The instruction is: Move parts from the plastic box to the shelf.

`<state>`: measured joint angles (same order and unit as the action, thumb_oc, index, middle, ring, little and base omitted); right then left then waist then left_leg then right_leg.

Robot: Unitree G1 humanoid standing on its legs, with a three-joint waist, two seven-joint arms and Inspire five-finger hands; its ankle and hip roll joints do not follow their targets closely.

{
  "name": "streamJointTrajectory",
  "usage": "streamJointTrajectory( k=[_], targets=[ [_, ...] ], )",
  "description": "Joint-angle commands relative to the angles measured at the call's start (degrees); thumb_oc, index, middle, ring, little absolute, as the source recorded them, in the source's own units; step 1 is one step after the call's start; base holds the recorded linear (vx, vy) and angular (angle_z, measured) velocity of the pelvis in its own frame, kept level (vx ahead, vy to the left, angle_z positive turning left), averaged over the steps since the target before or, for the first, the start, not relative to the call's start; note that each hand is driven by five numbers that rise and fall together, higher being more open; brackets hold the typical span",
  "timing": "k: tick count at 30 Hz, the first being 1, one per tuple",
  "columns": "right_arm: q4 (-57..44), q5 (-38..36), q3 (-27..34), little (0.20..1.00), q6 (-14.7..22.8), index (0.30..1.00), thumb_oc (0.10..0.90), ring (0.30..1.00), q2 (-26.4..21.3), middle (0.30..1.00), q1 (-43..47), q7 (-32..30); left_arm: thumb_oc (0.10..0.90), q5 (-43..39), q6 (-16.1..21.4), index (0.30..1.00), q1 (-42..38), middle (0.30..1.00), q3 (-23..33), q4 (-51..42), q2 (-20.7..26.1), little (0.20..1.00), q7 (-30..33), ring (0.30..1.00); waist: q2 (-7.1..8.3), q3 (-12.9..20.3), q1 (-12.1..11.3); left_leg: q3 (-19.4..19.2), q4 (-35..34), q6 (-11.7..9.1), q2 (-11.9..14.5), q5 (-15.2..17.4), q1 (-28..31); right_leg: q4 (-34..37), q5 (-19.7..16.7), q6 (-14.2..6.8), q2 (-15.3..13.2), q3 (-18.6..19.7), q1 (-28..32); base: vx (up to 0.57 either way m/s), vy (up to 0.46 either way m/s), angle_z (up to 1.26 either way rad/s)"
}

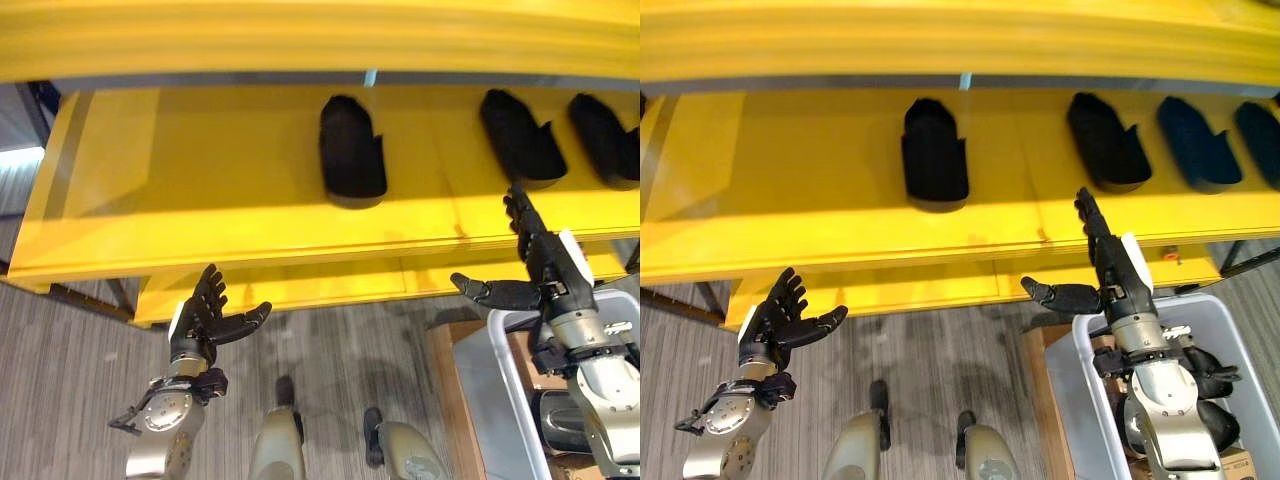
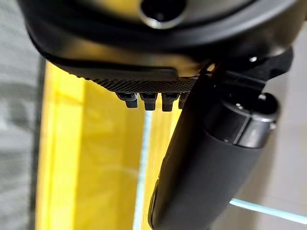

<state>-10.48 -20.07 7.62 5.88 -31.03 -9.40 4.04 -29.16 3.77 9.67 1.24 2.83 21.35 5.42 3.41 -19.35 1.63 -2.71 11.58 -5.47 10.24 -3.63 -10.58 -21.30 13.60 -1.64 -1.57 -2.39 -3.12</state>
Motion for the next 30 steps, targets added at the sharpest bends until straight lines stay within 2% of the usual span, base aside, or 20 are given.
streamJointTrajectory(
  k=[1,2,4,5,6,7,8,10,11,12,13,16,22,27,30],
  targets=[
    [-1.67,-2.95,2.64,1.0,3.67,1.0,0.9,1.0,-1.31,1.0,-2.18,0.8,0.9,-1.64,3.51,1.0,2.94,1.0,0.39,-1.73,-0.42,1.0,-2.15,1.0,-1.97,5.71,0.86,3.08,-6.12,-0.75,9.53,-11.82,-1.73,-0.84,5.91,3.54,2.97,-1.83,-0.66,-0.1,-0.219,-0.03],
    [-0.71,-4.76,2.85,1.0,3.47,1.0,0.9,1.0,0.07,1.0,-3.01,0.9,0.9,-1.47,3.54,1.0,2.87,1.0,0.19,-1.37,-0.77,1.0,-2.2,1.0,-2.07,5.68,0.95,2.84,-6.38,-0.77,9.18,-13.05,-1.96,0.28,5.28,3.62,3.13,-2.33,-0.25,-0.1,-0.185,0.06],
    [0.16,-6.0,3.28,1.0,3.26,1.0,0.9,1.0,1.67,1.0,-4.55,1.37,0.9,-1.07,3.57,1.0,3.05,1.0,0.02,-0.77,-0.92,1.0,-2.48,1.0,-1.65,5.8,1.36,1.49,-6.03,-0.29,7.56,-11.93,-2.25,3.0,3.76,3.33,2.64,-2.86,0.61,-0.07,-0.125,0.13],
    [0.14,-5.99,3.3,1.0,3.26,1.0,0.9,1.0,1.69,1.0,-4.59,1.37,0.9,-1.07,3.58,1.0,3.06,1.0,-0.01,-0.76,-0.91,1.0,-2.48,1.0,-1.66,5.85,1.34,1.49,-5.95,-0.24,7.55,-11.86,-2.3,3.2,3.66,3.29,2.64,-2.86,0.69,-0.06,-0.098,0.17],
    [0.29,-3.39,3.05,1.0,3.3,1.0,0.9,1.0,2.61,1.0,-4.95,0.74,0.9,-0.83,3.74,1.0,3.57,1.0,0.21,-0.85,-1.23,1.0,-2.92,1.0,-1.14,6.52,1.37,2.81,-4.35,0.63,3.52,-7.62,-1.25,7.2,1.06,2.04,1.54,-2.02,1.52,-0.03,-0.048,0.12],
    [0.3,-3.38,3.05,1.0,3.3,1.0,0.9,1.0,2.61,1.0,-4.93,0.73,0.9,-0.84,3.74,1.0,3.56,1.0,0.22,-0.85,-1.23,1.0,-2.92,1.0,-1.23,6.61,1.39,2.86,-4.37,0.64,3.6,-7.71,-1.42,7.39,0.85,2.04,1.63,-2.05,1.45,-0.03,-0.048,0.06],
    [1.03,-3.3,2.17,1.0,3.31,1.0,0.9,1.0,3.34,1.0,-4.79,1.11,0.9,-0.67,4.07,1.0,4.19,1.0,0.23,-1.69,-1.78,1.0,-3.08,1.0,-1.22,7.51,1.47,6.39,-3.81,1.24,-1.38,-3.38,-0.43,11.14,-1.25,1.16,1.33,-0.37,2.01,0.01,0.012,-0.1],
    [1.28,-3.18,1.44,1.0,3.29,1.0,0.9,1.0,3.82,1.0,-4.51,1.28,0.9,-0.49,4.31,1.0,4.96,1.0,0.47,-2.66,-2.48,1.0,-3.29,1.0,-1.44,8.28,1.42,9.19,-3.79,1.98,-5.11,-0.02,0.88,12.99,-2.41,0.7,1.41,1.35,2.4,0.02,0.02,-0.3],
    [1.28,-3.17,1.44,1.0,3.29,1.0,0.9,1.0,3.82,1.0,-4.5,1.27,0.9,-0.48,4.3,1.0,4.95,1.0,0.47,-2.67,-2.49,1.0,-3.29,1.0,-1.49,8.38,1.44,9.23,-3.84,1.99,-5.08,-0.16,0.73,13.11,-2.58,0.69,1.44,1.32,2.28,0.03,0.054,-0.45],
    [1.94,-4.64,0.67,1.0,3.21,1.0,0.9,1.0,4.68,1.0,-4.38,1.89,0.9,-0.63,4.44,1.0,5.95,1.0,0.26,-3.24,-3.35,1.0,-3.66,1.0,-2.0,9.11,1.39,11.96,-4.91,2.69,-7.73,1.34,1.7,14.48,-3.6,0.35,1.84,2.63,2.15,0.03,0.084,-0.42],
    [2.13,-4.78,0.37,1.0,3.21,1.0,0.9,1.0,5.19,1.0,-4.04,1.45,0.9,-0.82,4.47,1.0,6.31,1.0,-0.19,-3.36,-3.82,1.0,-3.48,1.0,-2.36,9.31,1.36,13.54,-5.6,3.2,-9.15,2.36,1.94,14.51,-3.77,0.18,1.99,3.37,1.77,0.06,0.125,-0.42],
    [1.48,-4.74,0.78,1.0,3.35,1.0,0.9,1.0,5.55,1.0,-4.3,1.8,0.9,-1.3,4.84,1.0,6.87,1.0,-0.05,-3.47,-4.45,1.0,-4.06,1.0,-2.82,9.55,2.08,12.15,-7.03,3.17,-8.32,1.72,2.23,15.28,-4.45,-0.13,2.12,3.84,1.59,0.03,0.089,-0.56],
    [1.58,-5.12,0.47,1.0,3.48,1.0,0.9,1.0,8.4,1.0,-4.59,0.82,0.9,-1.82,5.46,1.0,7.34,1.0,-0.46,-3.06,-4.0,1.0,-3.75,1.0,-3.06,11.26,2.71,7.38,-11.65,4.51,-8.55,2.25,4.86,20.11,-7.73,-2.35,-0.45,6.13,2.53,0.1,0.192,-0.24],
    [2.43,-5.71,-0.32,1.0,3.19,1.0,0.9,1.0,9.9,1.0,-4.28,0.25,0.9,-1.58,5.73,1.0,6.54,1.0,-0.61,-2.62,-3.4,1.0,-2.68,1.0,-2.68,11.33,3.2,4.47,-11.8,5.93,-9.65,3.9,5.65,19.61,-8.47,-3.89,-1.94,8.46,1.54,0.06,0.175,-0.4],
    [2.55,-6.05,-0.62,1.0,3.01,1.0,0.9,1.0,10.51,1.0,-4.0,0.07,0.9,-0.72,5.85,1.0,5.78,1.0,-0.71,-2.7,-2.16,1.0,-2.24,1.0,-2.41,10.63,3.63,2.52,-10.62,7.18,-10.24,5.41,5.52,16.12,-7.73,-4.85,-2.24,10.63,-0.57,0.03,0.19,-0.46]
  ],
)
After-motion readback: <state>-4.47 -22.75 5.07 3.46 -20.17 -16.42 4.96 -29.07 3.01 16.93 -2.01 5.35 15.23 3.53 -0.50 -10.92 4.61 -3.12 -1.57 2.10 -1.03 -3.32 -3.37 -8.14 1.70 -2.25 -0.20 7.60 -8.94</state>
